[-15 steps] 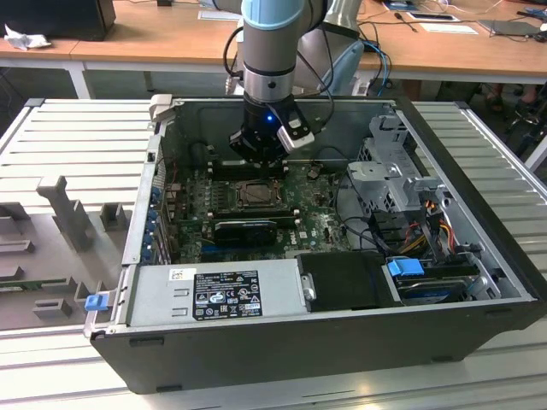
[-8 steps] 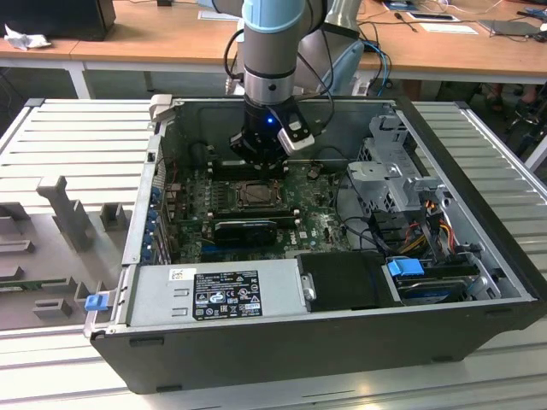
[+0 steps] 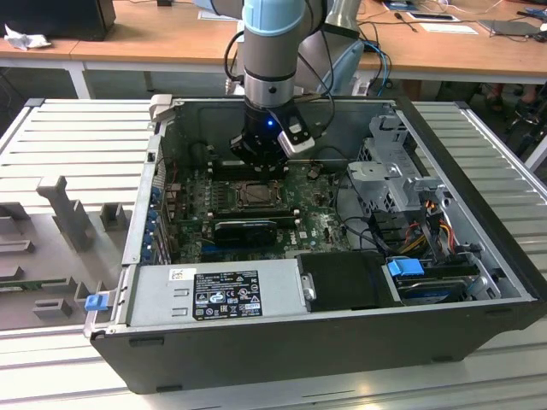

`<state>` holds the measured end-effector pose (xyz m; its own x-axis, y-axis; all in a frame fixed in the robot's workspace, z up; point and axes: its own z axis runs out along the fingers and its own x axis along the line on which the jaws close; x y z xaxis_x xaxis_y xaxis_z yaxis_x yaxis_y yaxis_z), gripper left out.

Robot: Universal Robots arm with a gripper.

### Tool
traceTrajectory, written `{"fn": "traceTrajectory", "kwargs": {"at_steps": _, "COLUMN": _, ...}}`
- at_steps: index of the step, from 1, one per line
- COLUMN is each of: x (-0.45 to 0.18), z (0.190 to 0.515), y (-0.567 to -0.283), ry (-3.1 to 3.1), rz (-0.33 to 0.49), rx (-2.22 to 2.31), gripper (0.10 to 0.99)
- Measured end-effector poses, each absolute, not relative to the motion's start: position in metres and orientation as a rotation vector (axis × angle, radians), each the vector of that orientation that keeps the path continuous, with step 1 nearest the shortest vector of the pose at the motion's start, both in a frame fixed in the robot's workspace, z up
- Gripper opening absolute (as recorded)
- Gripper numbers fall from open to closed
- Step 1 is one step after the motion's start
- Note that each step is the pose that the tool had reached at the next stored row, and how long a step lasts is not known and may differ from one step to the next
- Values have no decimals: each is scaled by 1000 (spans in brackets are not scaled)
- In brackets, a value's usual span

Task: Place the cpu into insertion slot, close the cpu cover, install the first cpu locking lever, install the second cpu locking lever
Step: 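Install the first cpu locking lever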

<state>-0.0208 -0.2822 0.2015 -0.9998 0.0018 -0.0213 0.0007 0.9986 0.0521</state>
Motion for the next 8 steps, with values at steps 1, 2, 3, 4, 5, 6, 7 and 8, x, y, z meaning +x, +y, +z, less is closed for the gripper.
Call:
{"fn": "traceTrajectory", "kwargs": {"at_steps": 1, "x": -21, "z": 201, "y": -282, "ry": 3119, "rz": 84, "rx": 2, "gripper": 106}}
{"fn": "traceTrajectory", "kwargs": {"at_steps": 2, "x": -21, "z": 201, "y": -282, "ry": 3119, "rz": 87, "rx": 2, "gripper": 106}}
{"fn": "traceTrajectory", "kwargs": {"at_steps": 3, "x": -21, "z": 201, "y": -282, "ry": 3119, "rz": 90, "rx": 2, "gripper": 106}}
{"fn": "traceTrajectory", "kwargs": {"at_steps": 4, "x": -21, "z": 202, "y": -282, "ry": 3119, "rz": 90, "rx": 2, "gripper": 106}}
{"fn": "traceTrajectory", "kwargs": {"at_steps": 5, "x": -21, "z": 203, "y": -282, "ry": 3119, "rz": 91, "rx": 2, "gripper": 106}}
{"fn": "traceTrajectory", "kwargs": {"at_steps": 6, "x": -21, "z": 204, "y": -282, "ry": 3119, "rz": 91, "rx": 2, "gripper": 106}}
{"fn": "traceTrajectory", "kwargs": {"at_steps": 7, "x": -21, "z": 207, "y": -282, "ry": 3119, "rz": 91, "rx": 2, "gripper": 106}}
{"fn": "traceTrajectory", "kwargs": {"at_steps": 8, "x": -21, "z": 213, "y": -282, "ry": 3119, "rz": 90, "rx": 2, "gripper": 106}}
